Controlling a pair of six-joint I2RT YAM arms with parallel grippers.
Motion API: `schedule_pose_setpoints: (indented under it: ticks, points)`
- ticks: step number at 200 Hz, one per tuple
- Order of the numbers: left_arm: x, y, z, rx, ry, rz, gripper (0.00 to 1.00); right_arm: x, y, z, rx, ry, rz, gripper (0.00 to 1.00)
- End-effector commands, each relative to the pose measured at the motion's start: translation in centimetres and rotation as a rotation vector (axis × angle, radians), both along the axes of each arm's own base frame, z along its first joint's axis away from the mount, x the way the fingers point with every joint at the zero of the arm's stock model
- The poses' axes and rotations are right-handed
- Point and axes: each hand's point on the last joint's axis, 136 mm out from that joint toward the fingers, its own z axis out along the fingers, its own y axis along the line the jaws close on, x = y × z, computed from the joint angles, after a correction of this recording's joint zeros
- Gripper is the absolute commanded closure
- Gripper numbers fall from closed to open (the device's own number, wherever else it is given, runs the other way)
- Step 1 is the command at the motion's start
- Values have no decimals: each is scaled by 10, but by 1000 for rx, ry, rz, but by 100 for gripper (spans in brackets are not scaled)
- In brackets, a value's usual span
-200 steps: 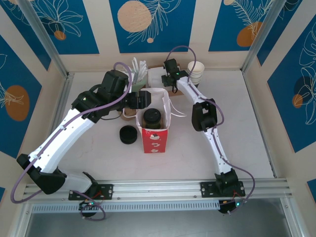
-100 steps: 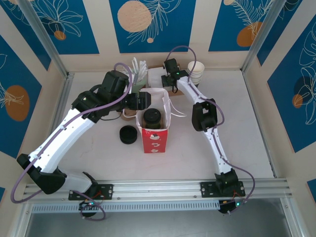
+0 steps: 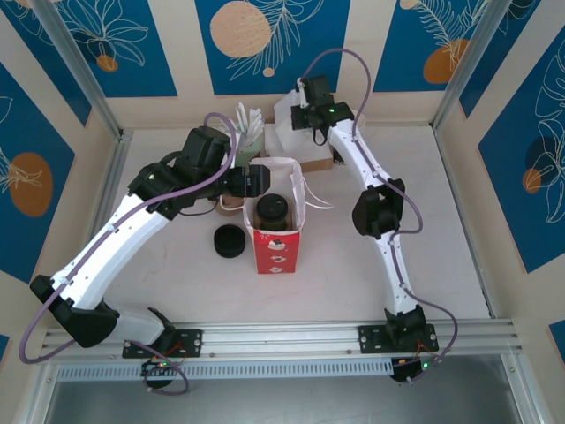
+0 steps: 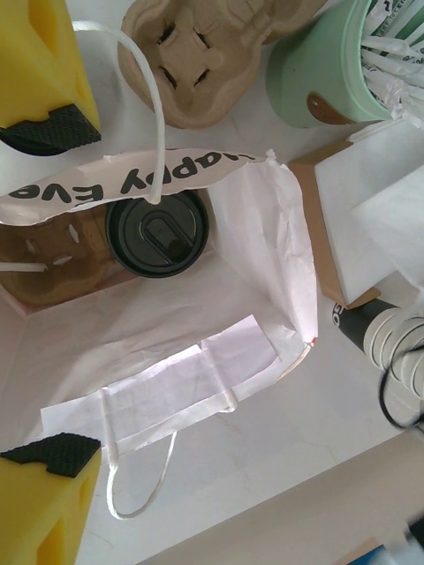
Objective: Pack the takeout coffee
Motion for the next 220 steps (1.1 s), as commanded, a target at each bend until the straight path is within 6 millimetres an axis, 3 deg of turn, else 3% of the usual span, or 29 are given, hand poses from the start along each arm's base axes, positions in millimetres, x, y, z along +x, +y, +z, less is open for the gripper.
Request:
schedule_pose_setpoints:
  ticks: [1,32,56,116,178,200,220]
  points:
    - [0,11,8,14,-41,19,14,-29,3,65,91,-35,26,100]
    - [3,21,10,35,-69,57,12,-65,6,114,149,-51,54,100]
    - [5,31,10,58,-89,97,10,-100,20,150,215,-56,144,100]
    - [5,53,6,98,-145,158,9,-187,37,224,438,-11,240,100]
    - [0,76,6,124,-193,222,6,-244,46,252,719,168,291,100]
    - [-3,76,3,108,-190,219,5,-261,51,256,807,241,320,100]
    - [-5,79,1,106,-192,227,5,-269,52,247,882,319,275,100]
